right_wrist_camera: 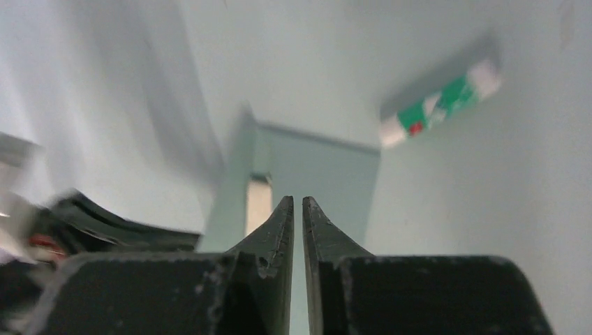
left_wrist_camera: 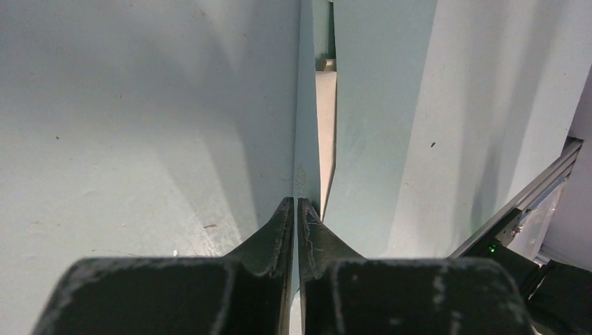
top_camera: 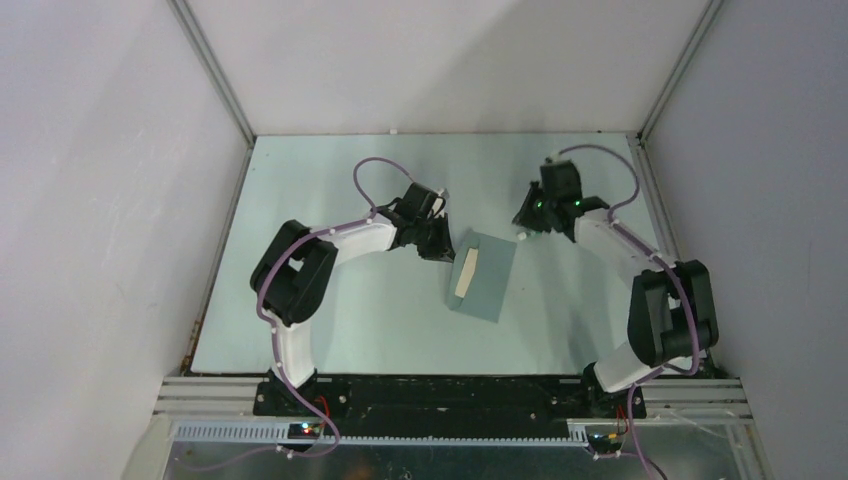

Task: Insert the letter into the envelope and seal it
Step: Seal the envelope flap on the envelope.

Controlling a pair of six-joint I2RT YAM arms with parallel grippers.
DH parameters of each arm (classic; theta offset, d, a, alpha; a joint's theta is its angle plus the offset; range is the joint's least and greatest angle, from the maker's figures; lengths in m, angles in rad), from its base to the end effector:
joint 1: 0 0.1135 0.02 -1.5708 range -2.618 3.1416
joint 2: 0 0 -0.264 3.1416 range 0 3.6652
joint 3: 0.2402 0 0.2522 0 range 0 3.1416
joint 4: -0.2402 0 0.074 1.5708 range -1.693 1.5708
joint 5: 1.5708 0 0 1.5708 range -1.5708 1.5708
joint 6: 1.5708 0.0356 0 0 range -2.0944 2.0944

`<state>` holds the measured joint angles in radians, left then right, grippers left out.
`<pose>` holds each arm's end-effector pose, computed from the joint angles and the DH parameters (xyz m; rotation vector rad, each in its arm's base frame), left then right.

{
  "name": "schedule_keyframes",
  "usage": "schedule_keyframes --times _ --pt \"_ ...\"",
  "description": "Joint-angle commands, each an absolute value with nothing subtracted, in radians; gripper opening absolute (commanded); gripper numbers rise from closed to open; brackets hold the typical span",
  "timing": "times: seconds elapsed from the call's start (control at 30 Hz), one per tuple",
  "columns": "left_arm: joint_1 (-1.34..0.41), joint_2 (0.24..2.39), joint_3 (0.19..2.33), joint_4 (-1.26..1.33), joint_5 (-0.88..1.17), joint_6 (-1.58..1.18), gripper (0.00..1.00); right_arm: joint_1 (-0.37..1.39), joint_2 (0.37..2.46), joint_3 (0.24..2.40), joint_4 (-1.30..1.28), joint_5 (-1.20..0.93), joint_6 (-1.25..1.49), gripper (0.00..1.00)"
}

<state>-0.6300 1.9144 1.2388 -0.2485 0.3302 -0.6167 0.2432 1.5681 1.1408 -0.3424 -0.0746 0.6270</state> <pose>0.3184 -0.2465 0.1698 0.1667 2.6659 -0.8825 0.3349 0.0858 0.2544 0.4199 2.3597 0.5088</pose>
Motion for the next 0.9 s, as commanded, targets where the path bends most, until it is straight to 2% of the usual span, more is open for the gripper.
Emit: schedule_keyframes --times 0.0,0.3,0.87 --pt "-0.627 1.865 1.241 -0.227 0.359 -0.596 0.09 0.326 1.59 0.99 -0.323 -0.087 0.654 0.11" --pt "-0.635 1.881 1.243 -0.209 0.371 -0.606 0.09 0.37 1.663 0.935 -0.322 -0.008 0.68 0.16" --pt "-0.68 1.957 1.298 -0.202 0.393 -0.622 0.09 0.389 1.769 0.936 -0.346 0.07 0.687 0.16"
